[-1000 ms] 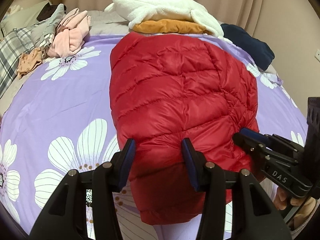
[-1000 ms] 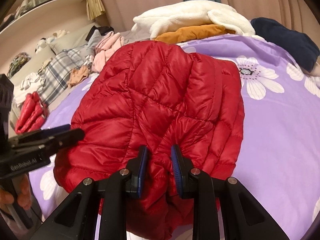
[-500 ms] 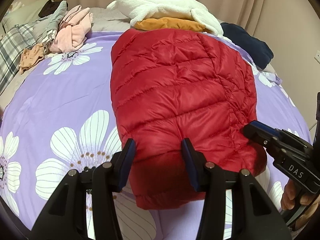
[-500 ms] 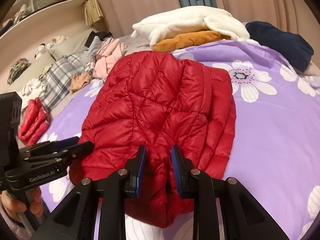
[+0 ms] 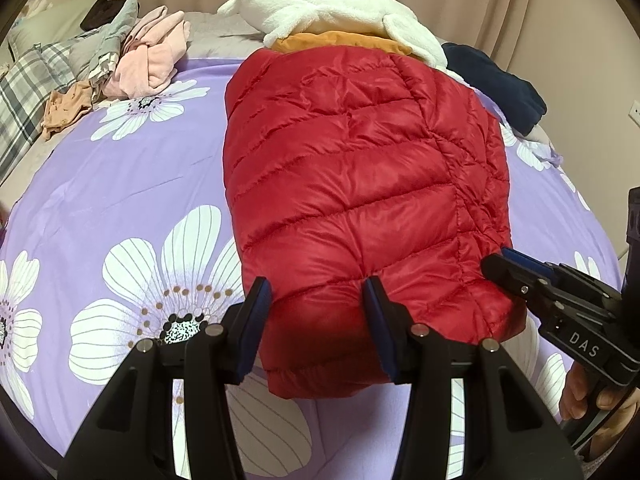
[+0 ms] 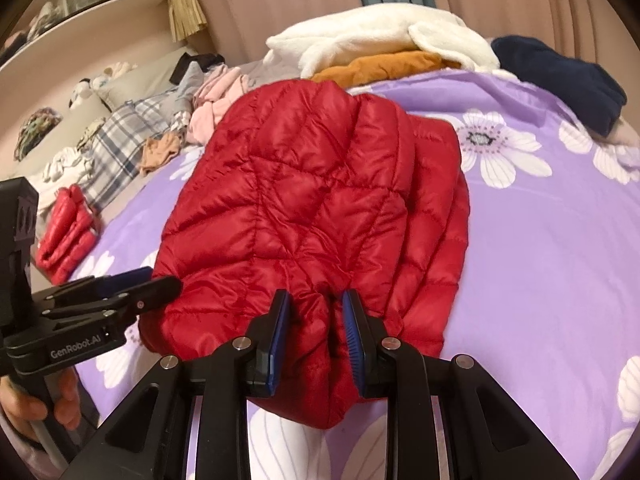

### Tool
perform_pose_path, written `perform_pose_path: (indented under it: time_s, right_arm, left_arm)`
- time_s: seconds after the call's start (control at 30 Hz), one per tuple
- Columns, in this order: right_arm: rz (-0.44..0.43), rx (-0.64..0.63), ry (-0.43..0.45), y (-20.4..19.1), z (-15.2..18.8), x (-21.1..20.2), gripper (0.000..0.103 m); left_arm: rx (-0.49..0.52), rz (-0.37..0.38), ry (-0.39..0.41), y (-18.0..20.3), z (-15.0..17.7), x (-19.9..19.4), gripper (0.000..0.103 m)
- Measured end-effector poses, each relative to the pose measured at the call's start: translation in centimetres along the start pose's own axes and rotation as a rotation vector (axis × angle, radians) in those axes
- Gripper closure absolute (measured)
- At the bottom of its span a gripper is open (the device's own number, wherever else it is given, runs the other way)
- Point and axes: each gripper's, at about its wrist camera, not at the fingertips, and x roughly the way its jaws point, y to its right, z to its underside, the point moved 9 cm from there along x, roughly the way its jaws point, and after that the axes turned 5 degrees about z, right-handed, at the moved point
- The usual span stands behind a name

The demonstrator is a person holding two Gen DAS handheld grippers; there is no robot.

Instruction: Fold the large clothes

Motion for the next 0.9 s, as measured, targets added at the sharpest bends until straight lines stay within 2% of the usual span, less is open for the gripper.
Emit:
perform_pose_path:
  time_s: [0.3,0.37,0.4,0.47,0.53,0.73,0.9]
  right_arm:
    - [0.001,0.010,-0.002,-0.1,0.8,-1.4,0.077]
    - [0.011,0.003,0.005,-0.2,0.8,-2.1,0.077]
    - [0.017,-0.004,0.010,-0.3,0.8,-2.6,0.076]
    - [0.047,-0.021,0.023,-0.4,0.7,-3.8,0.065]
    - [0.065,-0.033,0.041,-0.4,0.5,-4.9,0.048]
    - [0.087,-0.039,0.061,-0.4,-0.1,-7.3,0.034]
    - [0.077,-0.015,0.065,-0.7,-0.4,-8.6,0.021]
  left_arm:
    - [0.003,-0.008,0.007,0.4,0.7,-1.8,0.052]
    - [0.019,-0.039,0.010,0.5,0.9,-2.6,0.038]
    - [0.023,-0.051,0.011,0.4,0.9,-3.0,0.035]
    - [0.024,-0.072,0.016,0.3,1.1,-4.0,0.026]
    - [0.018,-0.093,0.023,0.0,1.1,-5.0,0.020]
    - [0.018,-0.135,0.053,-0.4,0.8,-7.9,0.003]
    - [0.026,-0.166,0.089,0.2,0.6,-10.2,0.001]
